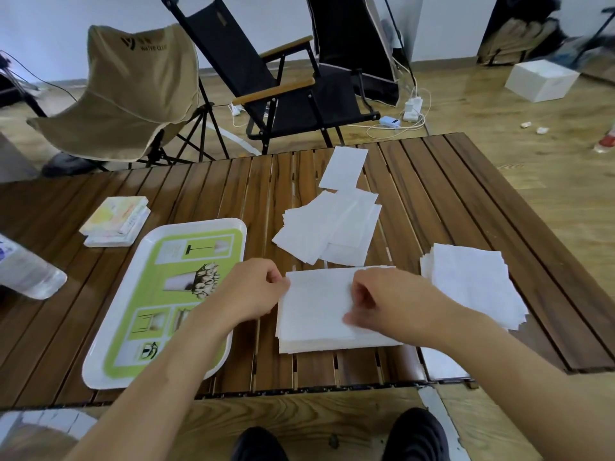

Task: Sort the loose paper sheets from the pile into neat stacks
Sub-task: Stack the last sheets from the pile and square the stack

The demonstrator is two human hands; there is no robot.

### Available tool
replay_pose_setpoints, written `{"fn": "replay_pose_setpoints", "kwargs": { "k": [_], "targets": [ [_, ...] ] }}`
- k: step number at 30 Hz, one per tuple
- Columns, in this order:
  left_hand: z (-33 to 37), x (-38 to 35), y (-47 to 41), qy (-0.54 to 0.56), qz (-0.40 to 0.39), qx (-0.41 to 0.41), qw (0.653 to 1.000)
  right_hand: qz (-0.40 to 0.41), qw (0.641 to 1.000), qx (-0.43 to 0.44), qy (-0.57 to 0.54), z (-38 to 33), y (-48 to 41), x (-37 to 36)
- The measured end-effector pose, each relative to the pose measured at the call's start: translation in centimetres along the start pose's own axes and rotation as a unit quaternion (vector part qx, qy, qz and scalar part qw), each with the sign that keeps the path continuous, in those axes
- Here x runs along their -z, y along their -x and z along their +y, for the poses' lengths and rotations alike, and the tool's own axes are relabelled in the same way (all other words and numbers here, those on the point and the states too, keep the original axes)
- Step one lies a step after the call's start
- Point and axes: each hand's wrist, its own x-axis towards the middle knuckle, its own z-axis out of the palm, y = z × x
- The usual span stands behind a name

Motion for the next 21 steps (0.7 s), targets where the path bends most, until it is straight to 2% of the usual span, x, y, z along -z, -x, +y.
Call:
{"fn": "replay_pose_setpoints", "kwargs": {
  "k": [4, 8, 14, 17, 19, 21],
  "targets": [
    [0.1, -0.3, -3.9, -0.009, 0.099, 0.001, 0.995, -0.001, 1.0, 0.012, 0.017, -0.1, -0.4, -0.4],
    [0.2, -1.1, -9.5, -0.018, 0.09, 0.01, 0.996, 0.0, 1.0, 0.009, -0.018, 0.5, -0.4, 0.3],
    [0.1, -2.2, -12.0, 0.122, 0.156, 0.017, 0.98, 0.045, 0.996, -0.032, -0.064, 3.0, 0.3, 2.9],
    [0.1, -2.5, -10.9, 0.092, 0.224, -0.036, 0.97, 0.063, 0.992, -0.056, -0.089, 3.8, 0.4, 3.6],
    [0.4, -1.9, -9.8, 0.062, 0.286, -0.101, 0.951, 0.065, 0.99, -0.07, -0.102, 4.2, 0.4, 3.8],
    [1.6, -0.4, -8.0, 0.081, 0.312, -0.164, 0.932, 0.078, 0.986, -0.086, -0.116, 4.4, 0.3, 3.8]
  ]
}}
